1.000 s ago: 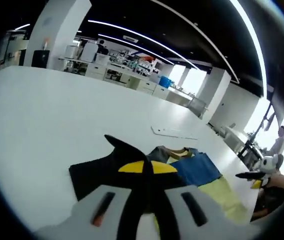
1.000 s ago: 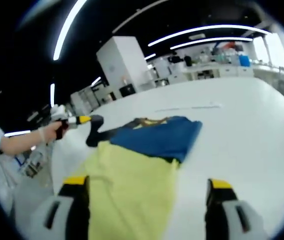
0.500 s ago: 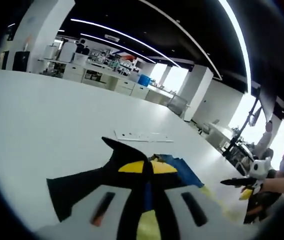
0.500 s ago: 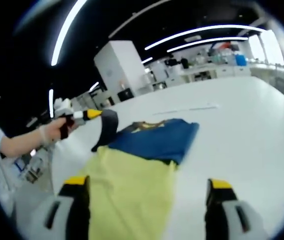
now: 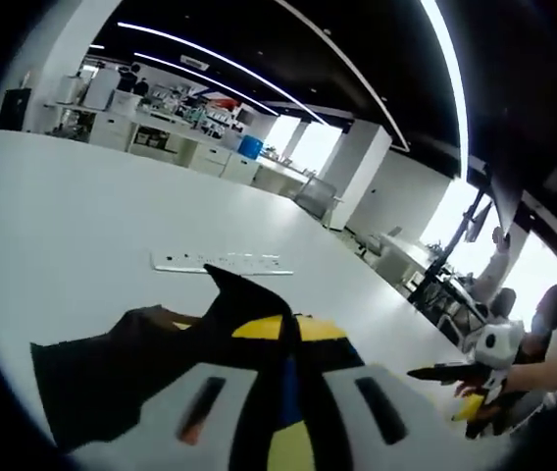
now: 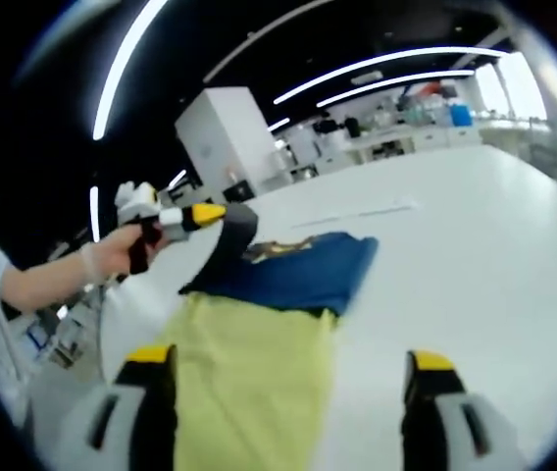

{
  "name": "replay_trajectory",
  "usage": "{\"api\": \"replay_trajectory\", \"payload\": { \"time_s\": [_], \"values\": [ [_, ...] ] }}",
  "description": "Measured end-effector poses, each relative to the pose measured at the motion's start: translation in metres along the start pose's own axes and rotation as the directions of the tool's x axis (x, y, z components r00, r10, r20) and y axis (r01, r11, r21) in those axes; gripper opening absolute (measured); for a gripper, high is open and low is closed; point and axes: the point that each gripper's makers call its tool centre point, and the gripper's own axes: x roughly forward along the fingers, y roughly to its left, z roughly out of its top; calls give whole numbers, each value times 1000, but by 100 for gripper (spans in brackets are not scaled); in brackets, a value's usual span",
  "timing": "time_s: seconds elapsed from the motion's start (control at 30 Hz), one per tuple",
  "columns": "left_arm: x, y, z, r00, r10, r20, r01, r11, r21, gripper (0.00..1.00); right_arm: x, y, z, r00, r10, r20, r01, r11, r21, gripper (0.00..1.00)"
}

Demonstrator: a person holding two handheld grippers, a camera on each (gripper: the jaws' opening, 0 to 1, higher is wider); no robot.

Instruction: Fold the garment on the visible template until the final outline fits inside the template.

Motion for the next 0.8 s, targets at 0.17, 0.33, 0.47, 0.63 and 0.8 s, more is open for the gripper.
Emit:
{"api": "replay_trajectory", "payload": {
  "time_s": [0.17,0.33,0.47,0.63,0.8],
  "values": [
    [19,-15,-10,999,-30,-12,30,1000,-8,0,-4,-1,2,1000,-5,12,5,1000,7,97],
    [37,-32,-16,997,-73,-25,73,997,-9,0,-6,-5,1,1000,-14,21,14,1000,23,97],
    [50,-47,-23,993,-112,-41,111,994,-17,0,-7,-7,-3,1000,-16,17,16,999,27,97],
    [59,-63,-36,987,-140,-73,138,990,-31,0,-10,-12,-7,999,-27,20,26,999,46,96],
    [65,-64,-60,978,-158,-140,154,987,-41,0,-13,-15,-10,999,-36,20,35,998,57,96]
  ]
}}
